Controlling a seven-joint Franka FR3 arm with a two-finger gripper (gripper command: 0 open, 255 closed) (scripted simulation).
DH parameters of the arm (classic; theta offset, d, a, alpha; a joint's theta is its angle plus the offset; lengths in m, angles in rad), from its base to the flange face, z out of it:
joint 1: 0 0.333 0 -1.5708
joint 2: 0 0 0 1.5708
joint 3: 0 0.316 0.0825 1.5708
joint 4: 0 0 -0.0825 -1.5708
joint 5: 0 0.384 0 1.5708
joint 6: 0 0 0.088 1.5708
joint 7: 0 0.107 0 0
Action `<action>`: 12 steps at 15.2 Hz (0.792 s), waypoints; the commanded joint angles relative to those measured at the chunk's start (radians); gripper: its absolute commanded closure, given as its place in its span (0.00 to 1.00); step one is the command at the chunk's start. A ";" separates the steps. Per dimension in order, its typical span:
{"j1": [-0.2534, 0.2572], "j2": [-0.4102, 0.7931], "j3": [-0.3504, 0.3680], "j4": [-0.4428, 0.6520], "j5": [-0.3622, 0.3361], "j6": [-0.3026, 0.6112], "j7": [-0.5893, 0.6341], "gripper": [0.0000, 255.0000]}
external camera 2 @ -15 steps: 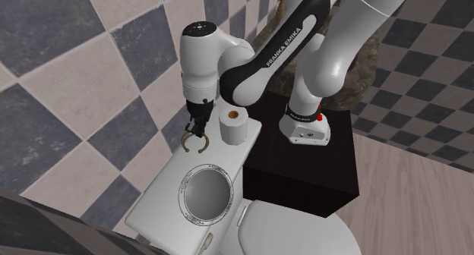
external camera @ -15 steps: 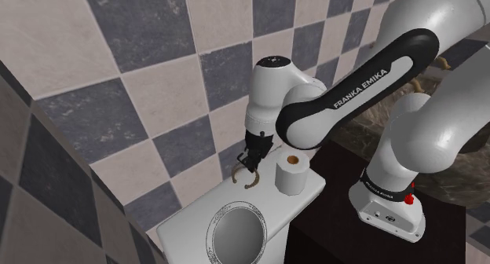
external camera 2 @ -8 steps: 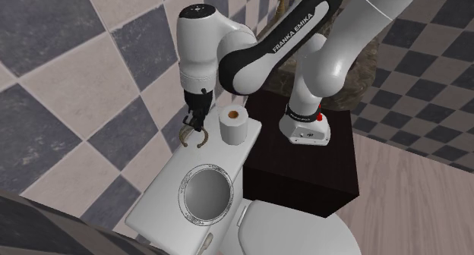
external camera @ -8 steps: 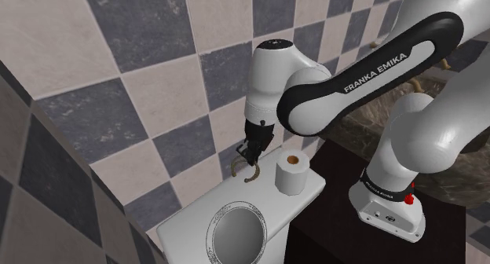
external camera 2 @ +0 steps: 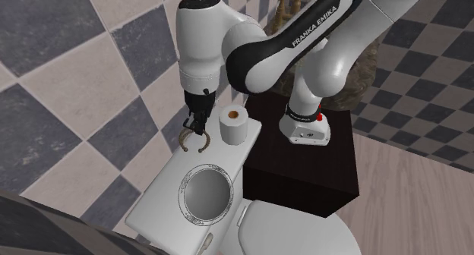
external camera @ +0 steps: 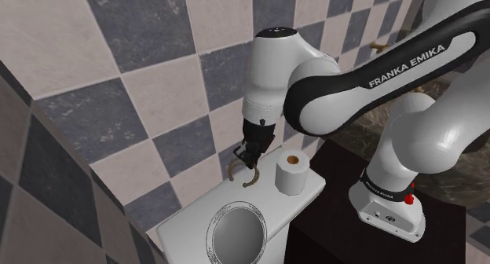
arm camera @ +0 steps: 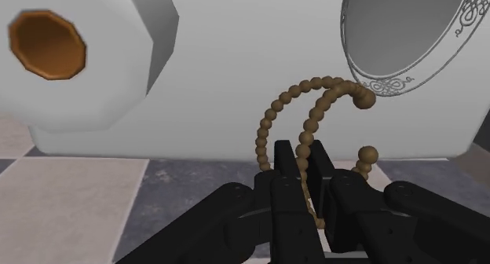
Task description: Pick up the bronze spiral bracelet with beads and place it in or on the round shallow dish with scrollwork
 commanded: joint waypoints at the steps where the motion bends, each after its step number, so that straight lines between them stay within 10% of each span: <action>1: 0.022 -0.002 0.044 0.018 0.012 -0.013 0.060 1.00; 12: 0.056 0.063 0.231 0.101 0.021 0.003 0.280 1.00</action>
